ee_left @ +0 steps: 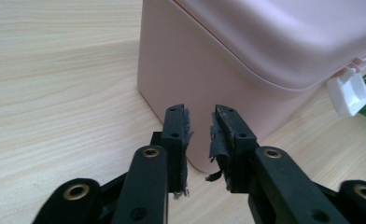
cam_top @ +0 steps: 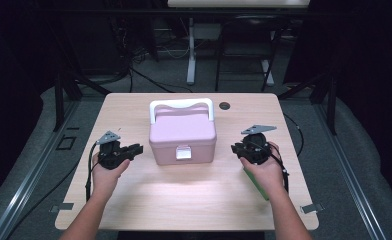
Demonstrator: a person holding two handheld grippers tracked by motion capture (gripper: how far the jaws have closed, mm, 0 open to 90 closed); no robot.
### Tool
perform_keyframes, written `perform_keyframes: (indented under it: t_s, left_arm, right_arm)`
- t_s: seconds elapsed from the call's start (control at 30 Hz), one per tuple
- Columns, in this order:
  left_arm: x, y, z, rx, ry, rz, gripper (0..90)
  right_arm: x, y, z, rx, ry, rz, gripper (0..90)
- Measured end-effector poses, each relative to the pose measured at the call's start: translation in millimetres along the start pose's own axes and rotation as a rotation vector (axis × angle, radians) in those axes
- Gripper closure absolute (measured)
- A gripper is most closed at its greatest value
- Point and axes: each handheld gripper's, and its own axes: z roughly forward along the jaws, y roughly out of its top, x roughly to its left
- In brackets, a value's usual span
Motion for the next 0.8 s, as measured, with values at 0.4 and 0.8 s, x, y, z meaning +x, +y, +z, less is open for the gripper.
perform_keyframes:
  t_s: [0.4, 0.8]
  left_arm:
    - [3.5, 4.0, 19.7, 0.024, 0.013, -0.001, 88.6]
    - [-5.8, 10.6, 30.6, 0.026, -0.002, 0.025, 89.6]
  right_arm:
    - [-3.7, 4.8, 44.1, -0.012, 0.003, 0.076, 84.8]
    - [4.4, 11.2, 67.8, -0.024, 0.001, 0.079, 84.9]
